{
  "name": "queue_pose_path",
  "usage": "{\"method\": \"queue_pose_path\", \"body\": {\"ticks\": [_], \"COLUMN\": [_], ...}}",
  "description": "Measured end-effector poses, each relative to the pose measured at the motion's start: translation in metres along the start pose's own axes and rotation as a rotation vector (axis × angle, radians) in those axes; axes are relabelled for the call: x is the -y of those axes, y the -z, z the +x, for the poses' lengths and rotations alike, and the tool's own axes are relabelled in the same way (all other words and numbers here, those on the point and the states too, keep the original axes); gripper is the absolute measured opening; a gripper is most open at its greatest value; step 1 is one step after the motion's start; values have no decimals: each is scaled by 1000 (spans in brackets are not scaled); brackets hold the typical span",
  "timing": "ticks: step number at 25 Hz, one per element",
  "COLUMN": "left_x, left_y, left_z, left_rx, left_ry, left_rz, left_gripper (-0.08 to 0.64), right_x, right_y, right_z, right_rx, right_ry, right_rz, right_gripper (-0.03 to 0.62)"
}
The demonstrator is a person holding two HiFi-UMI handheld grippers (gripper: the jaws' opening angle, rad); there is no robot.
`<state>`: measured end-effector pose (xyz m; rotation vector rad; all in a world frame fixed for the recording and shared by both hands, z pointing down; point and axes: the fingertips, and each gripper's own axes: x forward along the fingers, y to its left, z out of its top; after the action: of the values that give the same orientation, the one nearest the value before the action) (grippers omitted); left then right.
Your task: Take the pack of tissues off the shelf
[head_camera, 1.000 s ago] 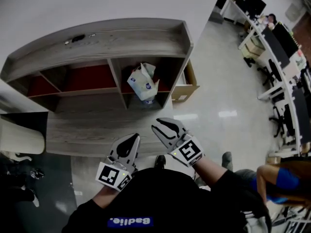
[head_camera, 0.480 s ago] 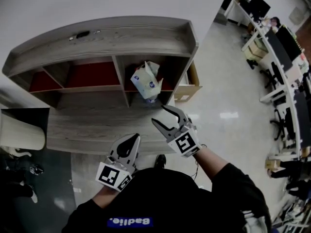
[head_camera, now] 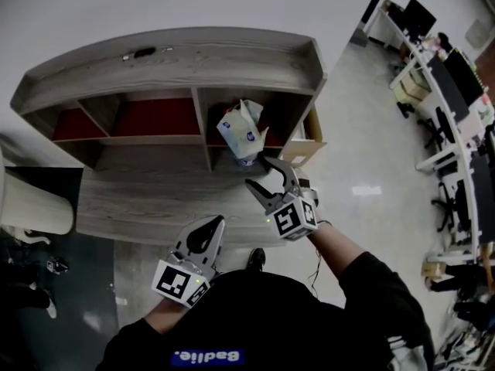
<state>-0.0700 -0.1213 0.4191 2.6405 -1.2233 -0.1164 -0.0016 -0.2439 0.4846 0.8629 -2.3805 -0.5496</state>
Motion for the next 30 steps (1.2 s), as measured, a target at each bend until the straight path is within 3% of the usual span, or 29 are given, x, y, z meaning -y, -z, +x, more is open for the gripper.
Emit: {"method": "queue_pose_path", "body": {"ticks": [16, 30], "left_x": [-6, -5], "left_y": [-3, 4], "left_z": [-21, -34], "left_rx": [-5, -23], "left_ry": [-58, -117], "left_rz": [14, 36], "left_gripper": [3, 2], "right_x": [23, 19], "right_y": [37, 46], "right_z": [43, 71], "right_rx": [-165, -183], "right_ry": [101, 129], "right_rz": [-343, -492], "right_gripper": [299, 311]}}
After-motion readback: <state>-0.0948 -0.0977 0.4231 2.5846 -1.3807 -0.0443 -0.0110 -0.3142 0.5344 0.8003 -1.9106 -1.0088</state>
